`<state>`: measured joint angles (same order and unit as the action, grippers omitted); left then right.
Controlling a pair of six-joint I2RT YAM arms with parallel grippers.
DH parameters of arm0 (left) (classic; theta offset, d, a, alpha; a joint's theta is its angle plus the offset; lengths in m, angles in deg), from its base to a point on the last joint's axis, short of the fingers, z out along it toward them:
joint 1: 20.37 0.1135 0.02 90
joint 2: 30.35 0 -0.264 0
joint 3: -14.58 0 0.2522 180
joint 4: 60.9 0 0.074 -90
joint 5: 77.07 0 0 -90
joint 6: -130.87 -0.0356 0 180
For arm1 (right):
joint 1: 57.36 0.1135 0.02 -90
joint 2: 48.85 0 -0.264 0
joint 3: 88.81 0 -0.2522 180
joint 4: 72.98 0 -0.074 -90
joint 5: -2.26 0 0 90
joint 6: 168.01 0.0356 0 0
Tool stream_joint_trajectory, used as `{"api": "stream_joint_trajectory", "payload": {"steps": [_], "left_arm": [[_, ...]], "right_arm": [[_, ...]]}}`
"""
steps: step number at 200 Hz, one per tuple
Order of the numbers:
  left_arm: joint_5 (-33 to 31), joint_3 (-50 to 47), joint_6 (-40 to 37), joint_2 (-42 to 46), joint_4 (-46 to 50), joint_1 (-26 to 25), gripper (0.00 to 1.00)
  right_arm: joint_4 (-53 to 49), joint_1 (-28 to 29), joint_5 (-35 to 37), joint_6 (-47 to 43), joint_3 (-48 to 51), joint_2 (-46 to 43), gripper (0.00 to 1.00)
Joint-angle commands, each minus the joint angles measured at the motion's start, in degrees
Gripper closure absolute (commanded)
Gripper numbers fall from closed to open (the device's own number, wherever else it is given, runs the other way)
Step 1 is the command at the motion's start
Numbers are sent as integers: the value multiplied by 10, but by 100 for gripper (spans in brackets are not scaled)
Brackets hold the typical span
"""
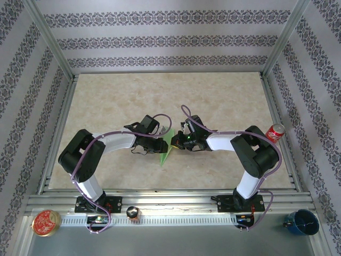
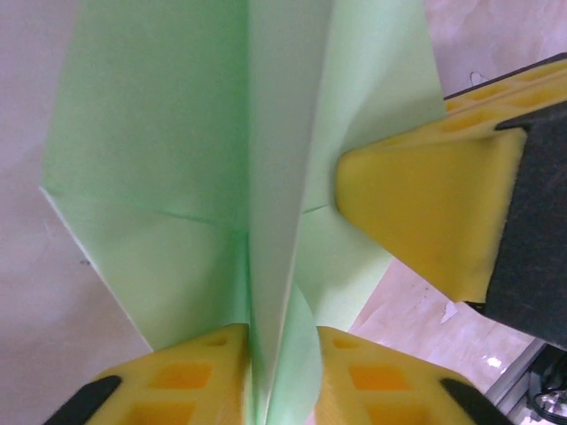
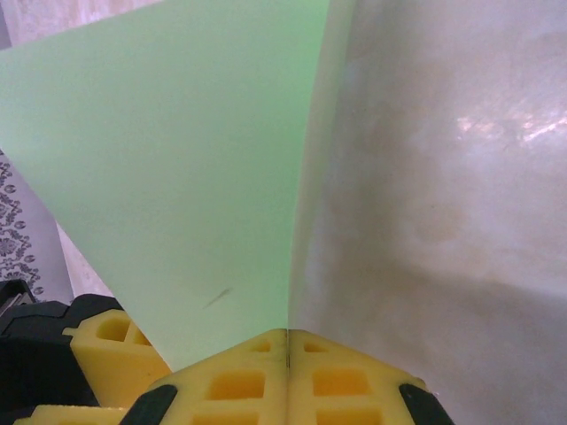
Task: Fold a paper plane with a square sheet of paper (pick it up from the middle)
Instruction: Move a paper plane to the center of the table.
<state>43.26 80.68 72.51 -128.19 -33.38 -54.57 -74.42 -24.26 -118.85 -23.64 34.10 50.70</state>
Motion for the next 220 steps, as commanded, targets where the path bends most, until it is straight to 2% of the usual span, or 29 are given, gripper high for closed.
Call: {"api": "stream_joint_trajectory", "payload": {"steps": [1,28,172,220], "left_arm": [[-11,16,-12,-13,25,-10,80],[-18,19,-13,-16,27,-10,84],[-32,43,-24,-54,40,-21,84],[-51,48,-22,-51,52,-22,92]], "right_arm": [[10,-6,-11,9,9,7,96],[10,-6,-12,8,10,10,96],[15,-9,-20,8,12,16,94],[12,-12,-18,7,17,8,89]]}}
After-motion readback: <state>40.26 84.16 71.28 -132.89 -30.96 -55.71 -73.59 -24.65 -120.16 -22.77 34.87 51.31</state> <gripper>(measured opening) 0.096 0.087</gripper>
